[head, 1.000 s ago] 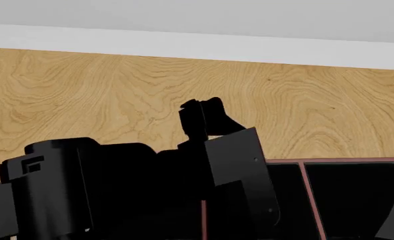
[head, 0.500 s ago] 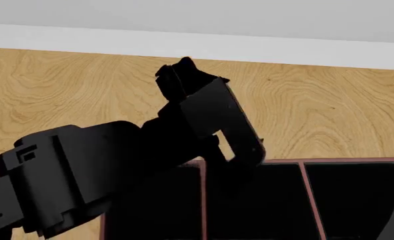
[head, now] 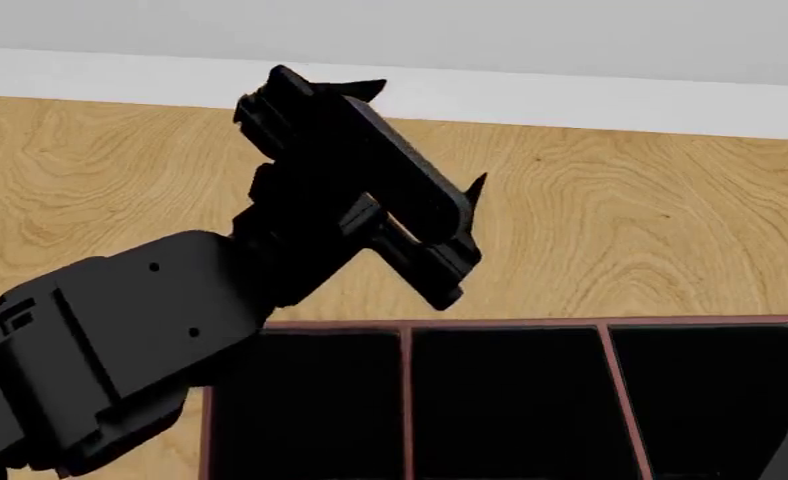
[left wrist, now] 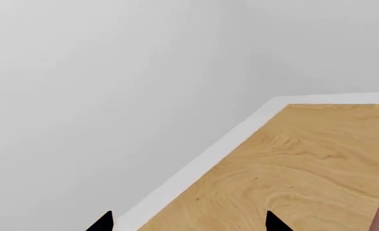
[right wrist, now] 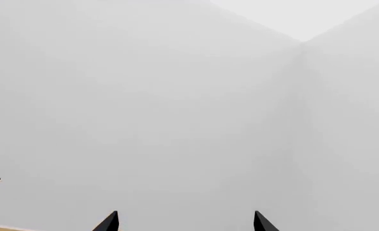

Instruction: Pick up the book and place it in the back compartment of the caddy.

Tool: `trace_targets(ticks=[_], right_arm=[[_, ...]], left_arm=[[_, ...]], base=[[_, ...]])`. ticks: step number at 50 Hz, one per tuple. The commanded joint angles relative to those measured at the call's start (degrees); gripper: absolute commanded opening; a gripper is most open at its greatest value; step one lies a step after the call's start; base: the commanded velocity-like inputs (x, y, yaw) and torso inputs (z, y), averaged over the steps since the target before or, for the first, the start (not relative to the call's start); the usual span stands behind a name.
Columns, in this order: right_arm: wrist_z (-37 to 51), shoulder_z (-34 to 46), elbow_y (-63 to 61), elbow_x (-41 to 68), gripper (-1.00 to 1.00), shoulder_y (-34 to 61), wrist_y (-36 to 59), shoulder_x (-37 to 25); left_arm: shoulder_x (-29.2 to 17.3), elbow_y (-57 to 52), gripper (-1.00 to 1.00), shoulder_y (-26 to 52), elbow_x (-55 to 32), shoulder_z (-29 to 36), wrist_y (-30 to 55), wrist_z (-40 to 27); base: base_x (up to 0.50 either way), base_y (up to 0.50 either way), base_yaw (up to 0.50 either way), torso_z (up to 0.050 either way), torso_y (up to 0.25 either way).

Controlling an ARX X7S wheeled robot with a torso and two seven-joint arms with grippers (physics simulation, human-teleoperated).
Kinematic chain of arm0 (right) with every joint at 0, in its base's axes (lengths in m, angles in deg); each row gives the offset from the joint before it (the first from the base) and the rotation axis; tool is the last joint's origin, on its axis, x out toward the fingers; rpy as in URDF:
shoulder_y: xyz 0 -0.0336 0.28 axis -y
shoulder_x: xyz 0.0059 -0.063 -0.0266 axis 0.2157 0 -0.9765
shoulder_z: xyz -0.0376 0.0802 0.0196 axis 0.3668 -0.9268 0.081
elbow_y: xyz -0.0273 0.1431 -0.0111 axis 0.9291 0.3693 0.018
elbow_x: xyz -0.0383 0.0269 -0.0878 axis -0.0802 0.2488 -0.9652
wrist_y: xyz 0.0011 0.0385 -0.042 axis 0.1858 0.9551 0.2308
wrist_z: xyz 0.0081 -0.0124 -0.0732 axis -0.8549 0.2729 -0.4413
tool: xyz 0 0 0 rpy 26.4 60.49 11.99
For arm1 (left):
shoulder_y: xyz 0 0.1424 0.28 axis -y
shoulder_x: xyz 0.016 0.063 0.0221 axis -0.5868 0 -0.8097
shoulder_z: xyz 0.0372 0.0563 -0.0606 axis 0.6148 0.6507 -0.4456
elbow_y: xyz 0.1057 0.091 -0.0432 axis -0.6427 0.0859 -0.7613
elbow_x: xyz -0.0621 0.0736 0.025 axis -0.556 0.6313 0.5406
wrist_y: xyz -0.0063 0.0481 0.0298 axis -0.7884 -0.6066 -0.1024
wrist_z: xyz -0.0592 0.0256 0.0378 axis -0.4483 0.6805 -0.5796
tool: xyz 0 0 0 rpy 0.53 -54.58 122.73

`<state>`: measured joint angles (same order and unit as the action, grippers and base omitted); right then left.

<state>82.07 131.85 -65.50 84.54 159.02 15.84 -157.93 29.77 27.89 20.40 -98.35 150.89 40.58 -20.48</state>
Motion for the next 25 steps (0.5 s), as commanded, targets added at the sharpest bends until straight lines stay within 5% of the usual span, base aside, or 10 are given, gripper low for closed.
trace_targets(ticks=[1,25], right_arm=[[2.58,0.87,1.10,-3.20,1.00,-1.18,-4.07,0.00],[4.80,2.51,2.77,-8.18,1.00,-3.24,-8.75,0.00]], left_arm=[[-1.00,0.70,1.00,-2.83,-0.11,-3.99,-5.10,-4.52],[-9.69,-15.19,1.00,-8.21,-4.85,-8.95,-4.63,-14.35]], base=[[0.00,0.00,0.00,0.000,0.000],[0.00,0.00,0.00,0.000,0.000]])
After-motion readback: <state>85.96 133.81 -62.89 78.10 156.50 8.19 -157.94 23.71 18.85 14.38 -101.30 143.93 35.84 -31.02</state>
